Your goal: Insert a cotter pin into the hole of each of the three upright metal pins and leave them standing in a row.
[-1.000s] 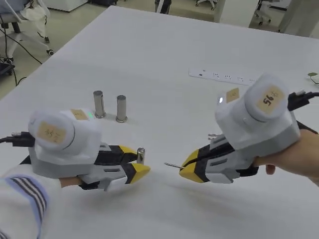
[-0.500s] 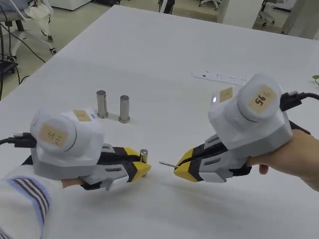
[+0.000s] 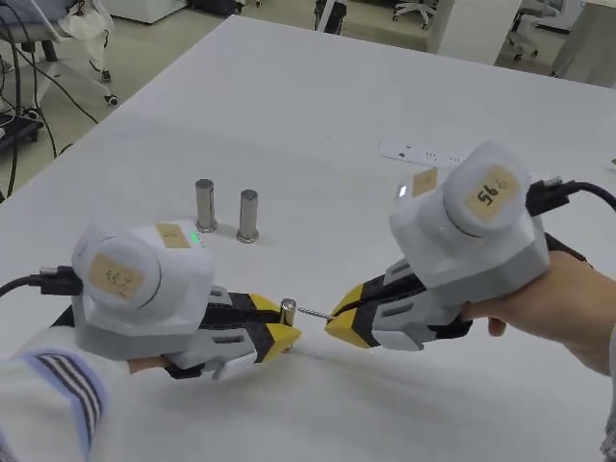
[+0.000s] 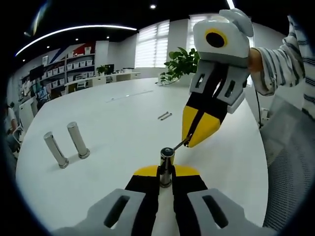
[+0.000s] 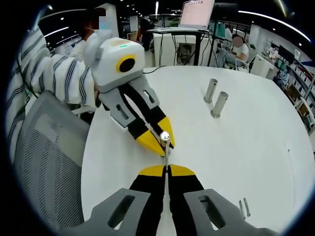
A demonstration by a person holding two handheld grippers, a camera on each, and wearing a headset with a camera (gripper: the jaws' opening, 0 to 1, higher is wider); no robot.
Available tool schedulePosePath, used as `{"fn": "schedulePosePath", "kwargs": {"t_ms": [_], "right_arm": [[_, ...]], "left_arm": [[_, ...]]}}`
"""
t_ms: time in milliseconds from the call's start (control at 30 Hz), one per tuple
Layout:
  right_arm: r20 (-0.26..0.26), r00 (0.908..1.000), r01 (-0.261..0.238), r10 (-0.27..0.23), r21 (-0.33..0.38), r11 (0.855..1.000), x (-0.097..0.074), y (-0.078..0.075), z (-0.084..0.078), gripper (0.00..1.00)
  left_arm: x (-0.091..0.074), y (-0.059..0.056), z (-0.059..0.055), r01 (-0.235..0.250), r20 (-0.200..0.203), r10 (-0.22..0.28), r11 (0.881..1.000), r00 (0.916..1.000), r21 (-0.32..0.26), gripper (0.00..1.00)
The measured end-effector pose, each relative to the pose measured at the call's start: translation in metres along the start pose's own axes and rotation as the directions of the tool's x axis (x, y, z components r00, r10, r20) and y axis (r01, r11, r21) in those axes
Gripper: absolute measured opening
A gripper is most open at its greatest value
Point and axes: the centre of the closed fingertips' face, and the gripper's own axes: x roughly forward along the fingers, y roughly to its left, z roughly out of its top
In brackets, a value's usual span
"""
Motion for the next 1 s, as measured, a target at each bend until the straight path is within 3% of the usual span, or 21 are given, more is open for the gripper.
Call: {"fn": "schedulePosePath", "kwargs": {"t_ms": [433,1000], "right_arm": [[0.001,1.0000,0.006,-0.006,-0.040,0.999,0.004,0.001,0.008,0.03],[-0.013,0.9998,0.012,-0.013,-0.043,0.999,0.007,0.006,0.011,0.03]], "left_arm": [[0.003,-0.003,0.002,0.002,0.005,-0.002,1.000,1.0000,0.007,0.07],[0.004,-0.011,0.002,0.017,0.012,-0.017,1.000,0.9998,0.013,0.07]]}}
